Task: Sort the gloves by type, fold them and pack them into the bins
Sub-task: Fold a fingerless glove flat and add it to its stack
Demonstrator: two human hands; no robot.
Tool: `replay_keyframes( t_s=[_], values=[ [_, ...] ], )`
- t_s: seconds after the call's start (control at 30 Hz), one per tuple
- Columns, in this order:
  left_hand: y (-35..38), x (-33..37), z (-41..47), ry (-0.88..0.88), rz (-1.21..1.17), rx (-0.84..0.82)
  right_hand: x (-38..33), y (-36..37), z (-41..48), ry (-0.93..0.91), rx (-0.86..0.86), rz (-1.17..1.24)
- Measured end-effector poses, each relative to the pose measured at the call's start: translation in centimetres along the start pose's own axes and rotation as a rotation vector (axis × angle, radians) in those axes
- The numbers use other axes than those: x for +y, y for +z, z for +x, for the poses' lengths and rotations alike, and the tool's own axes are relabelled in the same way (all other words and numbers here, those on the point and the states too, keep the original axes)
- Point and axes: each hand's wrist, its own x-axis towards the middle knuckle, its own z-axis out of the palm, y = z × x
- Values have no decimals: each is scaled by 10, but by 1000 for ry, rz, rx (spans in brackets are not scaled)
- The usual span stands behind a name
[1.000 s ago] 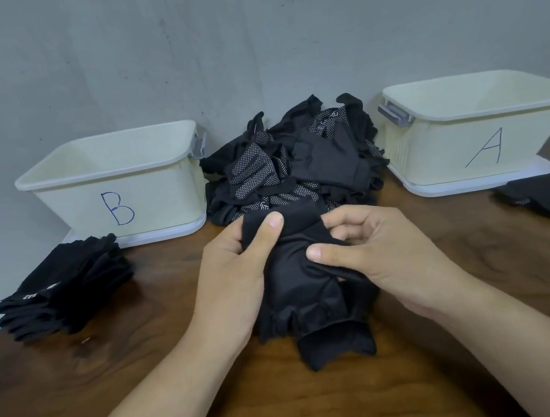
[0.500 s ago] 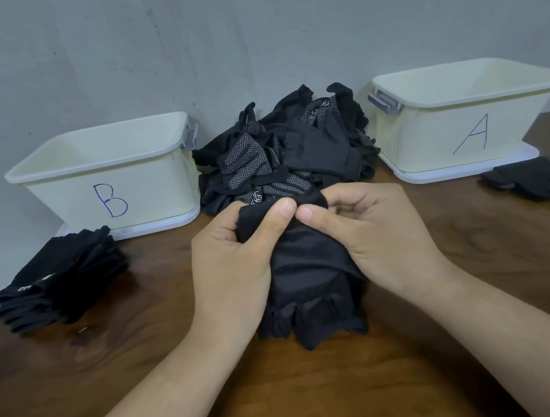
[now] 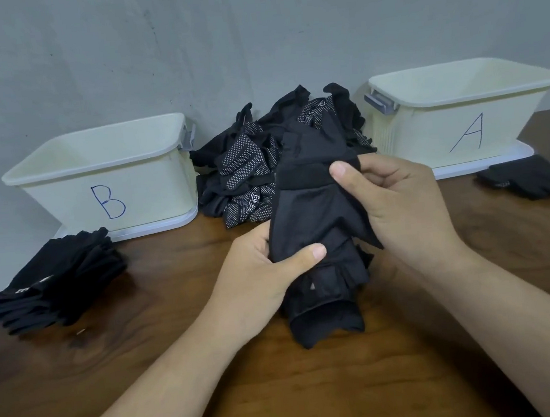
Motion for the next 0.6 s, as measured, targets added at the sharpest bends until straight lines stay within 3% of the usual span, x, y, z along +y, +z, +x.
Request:
replay_keyframes(
  t_s=[0.1, 0.23, 0.4, 0.5, 0.6],
  values=[
    [3, -1, 2, -22, -16, 0, 1, -4, 4, 9, 76, 51],
    [-2, 1, 1, 3, 46, -24, 2, -6, 9, 7, 18, 12],
    [-41, -13, 19, 135, 129, 326, 6, 2, 34, -52, -62, 3],
    [-55, -30, 31, 45, 176, 464, 20, 13, 51, -61, -113, 1],
    [-59, -41, 40, -59, 183, 472, 39, 19, 59, -62, -142, 2]
  ],
)
